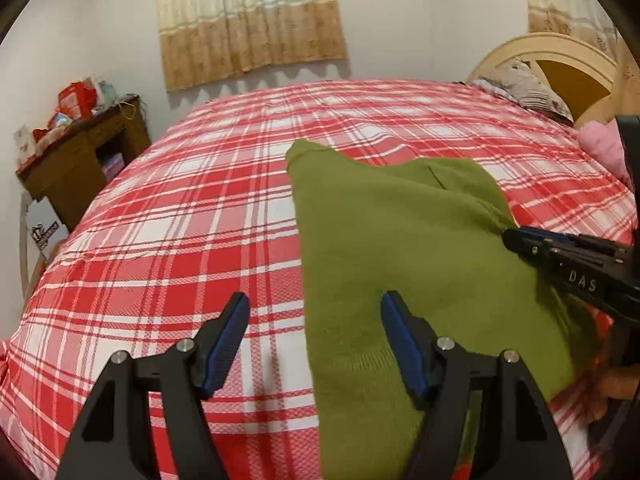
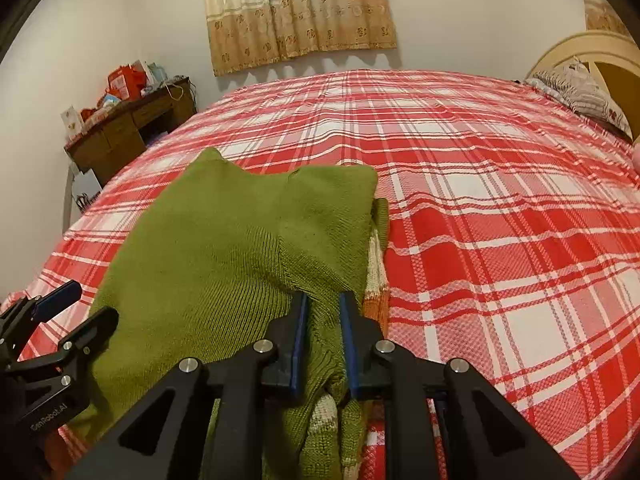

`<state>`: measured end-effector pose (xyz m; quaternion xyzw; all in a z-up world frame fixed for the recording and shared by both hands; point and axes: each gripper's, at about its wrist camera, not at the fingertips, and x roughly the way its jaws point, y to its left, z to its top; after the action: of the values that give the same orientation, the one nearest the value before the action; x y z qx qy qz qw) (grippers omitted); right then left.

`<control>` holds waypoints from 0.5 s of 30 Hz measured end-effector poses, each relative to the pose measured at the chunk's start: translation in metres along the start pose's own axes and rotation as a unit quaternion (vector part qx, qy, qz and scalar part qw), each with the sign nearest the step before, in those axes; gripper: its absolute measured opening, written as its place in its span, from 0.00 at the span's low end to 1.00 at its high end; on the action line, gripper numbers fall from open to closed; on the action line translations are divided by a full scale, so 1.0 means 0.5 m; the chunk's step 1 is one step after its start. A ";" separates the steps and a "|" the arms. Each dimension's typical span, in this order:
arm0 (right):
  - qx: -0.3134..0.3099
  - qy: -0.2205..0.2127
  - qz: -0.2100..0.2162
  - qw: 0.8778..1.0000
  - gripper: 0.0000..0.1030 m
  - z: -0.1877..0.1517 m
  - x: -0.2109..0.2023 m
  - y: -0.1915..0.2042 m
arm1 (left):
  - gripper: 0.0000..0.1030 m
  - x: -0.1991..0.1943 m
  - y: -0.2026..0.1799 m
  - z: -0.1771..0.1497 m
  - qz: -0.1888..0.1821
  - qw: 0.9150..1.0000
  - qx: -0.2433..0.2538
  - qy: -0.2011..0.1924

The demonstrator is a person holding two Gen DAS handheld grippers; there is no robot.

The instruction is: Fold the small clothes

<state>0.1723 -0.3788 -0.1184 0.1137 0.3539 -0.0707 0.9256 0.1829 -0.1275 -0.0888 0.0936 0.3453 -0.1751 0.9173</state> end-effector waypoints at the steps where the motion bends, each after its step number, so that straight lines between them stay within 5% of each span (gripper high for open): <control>1: 0.015 0.002 0.009 1.000 0.40 -0.005 -0.007 -0.010 | 0.70 -0.002 0.011 0.003 -0.012 1.000 -0.007 0.008; 4: 0.096 0.013 0.056 0.994 0.62 -0.048 -0.040 -0.069 | 0.77 -0.007 0.048 -0.002 -0.044 0.998 -0.026 0.022; 8: 0.156 0.018 0.096 0.983 0.64 -0.074 -0.063 -0.109 | 0.78 -0.011 0.080 0.001 -0.046 0.998 -0.046 0.021; 15: 0.130 -0.009 0.103 0.986 0.64 -0.010 -0.084 -0.075 | 0.78 0.000 0.062 0.074 -0.043 0.998 -0.040 0.008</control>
<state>0.1299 -0.4113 -0.0997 0.2682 0.3195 -0.0211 0.9086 0.2173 -0.1096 -0.0597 0.0436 0.3626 -0.1994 0.9093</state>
